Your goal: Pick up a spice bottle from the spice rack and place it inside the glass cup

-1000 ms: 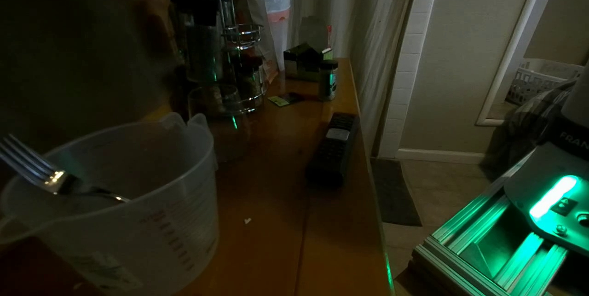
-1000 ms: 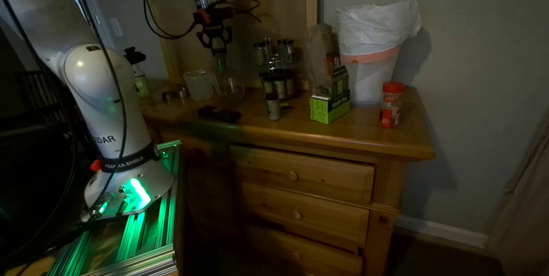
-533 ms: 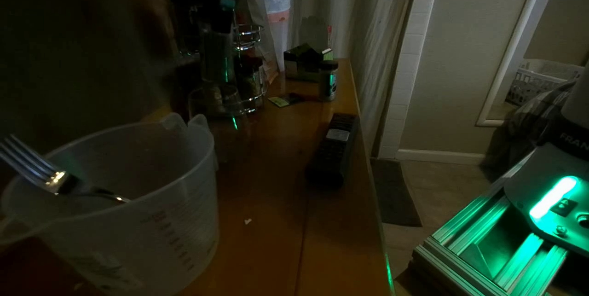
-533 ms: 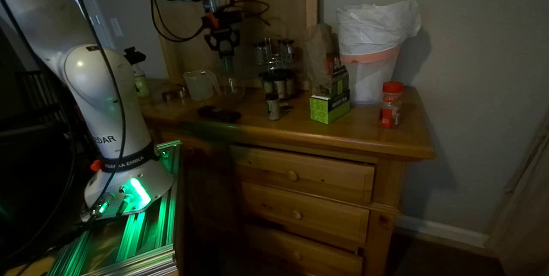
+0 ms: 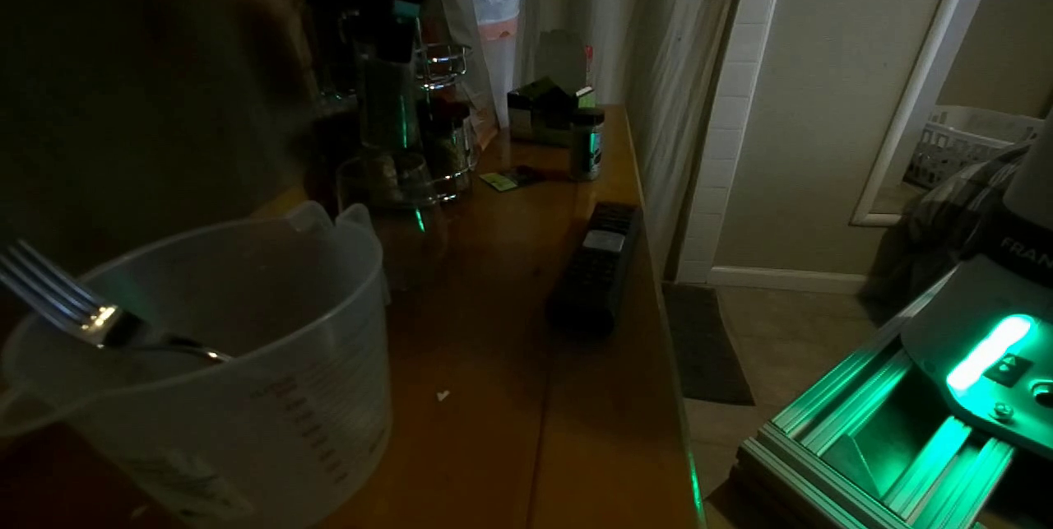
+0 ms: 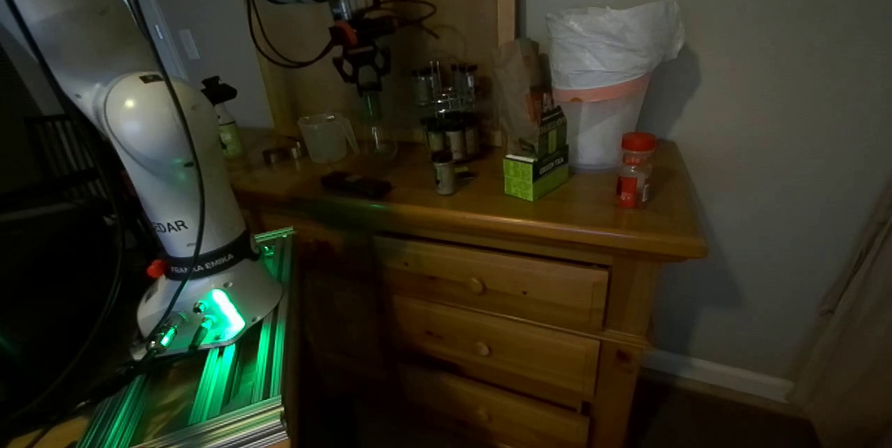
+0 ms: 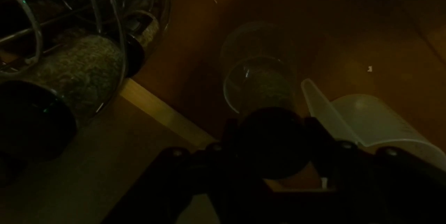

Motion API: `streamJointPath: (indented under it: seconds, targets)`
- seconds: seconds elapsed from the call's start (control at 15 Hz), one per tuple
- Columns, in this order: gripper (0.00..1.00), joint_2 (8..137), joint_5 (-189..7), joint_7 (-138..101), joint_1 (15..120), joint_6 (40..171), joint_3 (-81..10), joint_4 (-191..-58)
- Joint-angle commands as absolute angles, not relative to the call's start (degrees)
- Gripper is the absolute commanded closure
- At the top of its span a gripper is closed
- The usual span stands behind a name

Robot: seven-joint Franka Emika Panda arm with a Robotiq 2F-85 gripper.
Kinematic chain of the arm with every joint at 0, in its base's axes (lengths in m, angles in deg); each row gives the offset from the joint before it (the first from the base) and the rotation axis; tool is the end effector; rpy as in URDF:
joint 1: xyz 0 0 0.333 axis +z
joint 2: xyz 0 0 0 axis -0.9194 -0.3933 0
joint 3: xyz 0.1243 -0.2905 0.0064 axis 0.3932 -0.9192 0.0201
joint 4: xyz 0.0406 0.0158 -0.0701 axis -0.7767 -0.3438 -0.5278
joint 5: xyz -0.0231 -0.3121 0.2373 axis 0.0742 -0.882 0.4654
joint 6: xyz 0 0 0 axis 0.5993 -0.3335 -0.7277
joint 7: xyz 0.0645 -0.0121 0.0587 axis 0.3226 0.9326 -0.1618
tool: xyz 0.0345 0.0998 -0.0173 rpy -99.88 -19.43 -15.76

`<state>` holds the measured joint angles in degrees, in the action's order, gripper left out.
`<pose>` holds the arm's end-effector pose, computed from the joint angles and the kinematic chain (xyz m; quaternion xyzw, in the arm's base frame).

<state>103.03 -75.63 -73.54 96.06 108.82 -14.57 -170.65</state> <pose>0.3255 0.3485 0.4202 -0.7085 -0.6952 -0.1141 0.0404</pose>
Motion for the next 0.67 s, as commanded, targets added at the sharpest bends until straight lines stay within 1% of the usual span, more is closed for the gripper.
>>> streamJointPath:
  seconds: [0.0, 0.6]
  targets:
    - [0.74, 99.96, -77.46, -73.57, 95.5, 107.94, -14.11, -167.53]
    - [0.74, 95.28, -78.02, -74.13, 94.8, 104.81, -13.08, -163.25]
